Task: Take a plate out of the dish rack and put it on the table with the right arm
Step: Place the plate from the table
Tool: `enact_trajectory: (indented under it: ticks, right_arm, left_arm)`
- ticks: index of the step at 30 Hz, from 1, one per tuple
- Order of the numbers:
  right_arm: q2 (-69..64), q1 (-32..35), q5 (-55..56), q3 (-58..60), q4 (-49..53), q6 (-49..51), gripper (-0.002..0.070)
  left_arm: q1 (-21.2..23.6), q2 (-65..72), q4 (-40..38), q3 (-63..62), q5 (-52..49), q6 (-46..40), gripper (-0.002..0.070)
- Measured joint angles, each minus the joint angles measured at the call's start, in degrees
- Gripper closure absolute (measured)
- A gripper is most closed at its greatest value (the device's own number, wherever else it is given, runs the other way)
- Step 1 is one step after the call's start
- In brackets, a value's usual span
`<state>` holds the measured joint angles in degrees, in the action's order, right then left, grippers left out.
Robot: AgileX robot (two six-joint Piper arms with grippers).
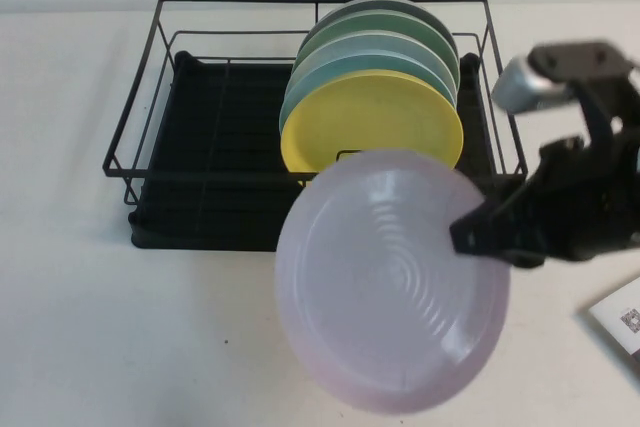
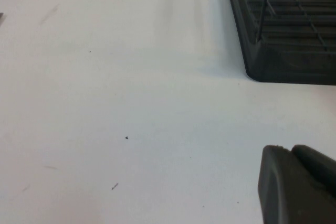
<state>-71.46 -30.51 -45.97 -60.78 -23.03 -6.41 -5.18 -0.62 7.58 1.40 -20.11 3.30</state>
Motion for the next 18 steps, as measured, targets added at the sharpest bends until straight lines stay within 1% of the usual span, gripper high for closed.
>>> enact_trajectory:
  ticks: [4,6,12,18]
  right_arm:
    - [-1.31,-0.89,6.48,9.03,-9.27,1.91,0.0605]
    - [-3.54,-0.89,9.07,11.42,-13.06,1.91,0.0605]
    - [-12.29,-0.93,13.90,12.21,-20.49,-2.40,0.0605]
    - [-18.68,-0.93,16.76,12.21,-23.79,-4.66,0.0605]
  left_arm:
    - [0.00,0.00,0.00,0.00,0.00,0.00,0.0681]
    - [0.00,0.00,0.00,0.00,0.00,0.00,0.0681]
    - [0.00,0.00,0.00,0.00,0.00,0.00,0.0681]
    - [0.00,0.00,0.00,0.00,0.00,0.00,0.0681]
